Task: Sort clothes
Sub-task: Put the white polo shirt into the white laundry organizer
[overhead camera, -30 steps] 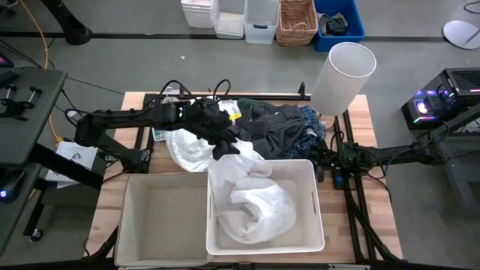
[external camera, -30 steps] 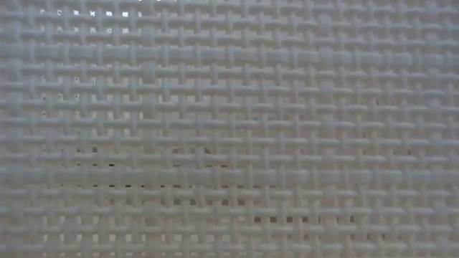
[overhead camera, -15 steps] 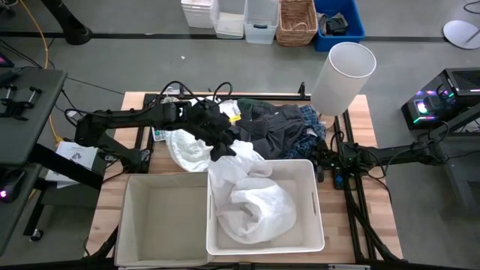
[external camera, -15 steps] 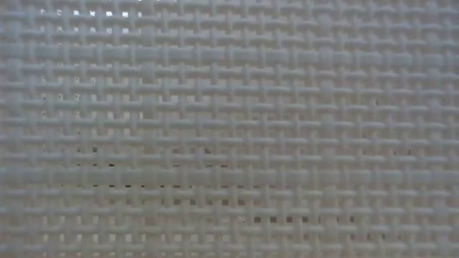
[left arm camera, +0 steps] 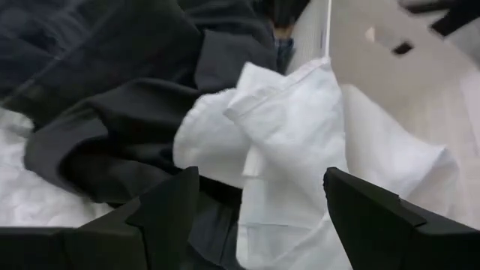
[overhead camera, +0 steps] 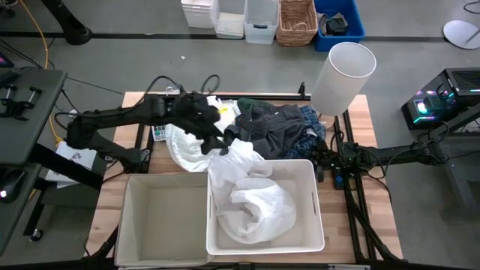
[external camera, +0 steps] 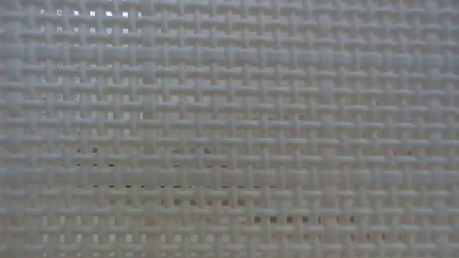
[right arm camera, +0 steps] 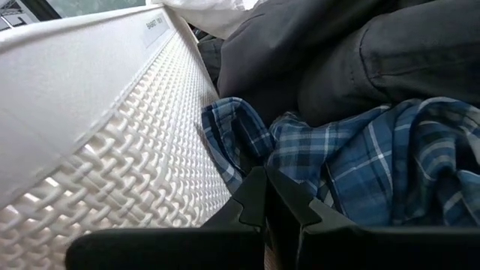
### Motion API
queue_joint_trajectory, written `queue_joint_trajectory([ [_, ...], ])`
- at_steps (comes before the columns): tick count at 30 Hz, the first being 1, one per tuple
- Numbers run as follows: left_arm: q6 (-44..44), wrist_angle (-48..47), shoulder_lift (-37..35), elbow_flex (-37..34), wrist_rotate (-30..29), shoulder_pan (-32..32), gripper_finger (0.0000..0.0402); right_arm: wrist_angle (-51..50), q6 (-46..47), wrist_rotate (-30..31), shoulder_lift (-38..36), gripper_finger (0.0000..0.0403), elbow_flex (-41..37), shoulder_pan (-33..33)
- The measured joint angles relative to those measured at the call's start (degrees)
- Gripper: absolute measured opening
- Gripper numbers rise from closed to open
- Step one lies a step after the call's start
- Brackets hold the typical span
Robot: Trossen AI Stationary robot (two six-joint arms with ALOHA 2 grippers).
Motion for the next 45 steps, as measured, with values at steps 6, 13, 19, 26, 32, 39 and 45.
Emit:
queue_joint_trajectory([
  [6,-8.7,12.5,-11.2,-13.0,0.0,2.8,0.0275,0.0,0.0,0.0,0.0,0.0,0.0,0.0],
  [13,-14.7,18.8,-12.6,-18.2,0.2,3.1,0.0275,0.0,0.0,0.0,0.0,0.0,0.0,0.0],
  [19,-17.5,19.9,-12.1,-20.6,0.8,1.9,0.0275,0.0,0.0,0.0,0.0,0.0,0.0,0.0],
  [26,-21.4,20.7,-12.1,-21.1,0.0,1.2,0.0275,0.0,0.0,0.0,0.0,0.0,0.0,0.0],
  [32,-24.8,23.4,-12.1,-21.1,-0.9,1.2,0.0275,0.0,0.0,0.0,0.0,0.0,0.0,0.0],
  [39,-25.7,24.9,-12.1,-21.1,-0.6,0.3,0.0275,0.0,0.0,0.0,0.0,0.0,0.0,0.0],
  [45,-24.7,26.2,-12.3,-21.1,-0.7,-2.2,0.0275,0.0,0.0,0.0,0.0,0.0,0.0,0.0],
])
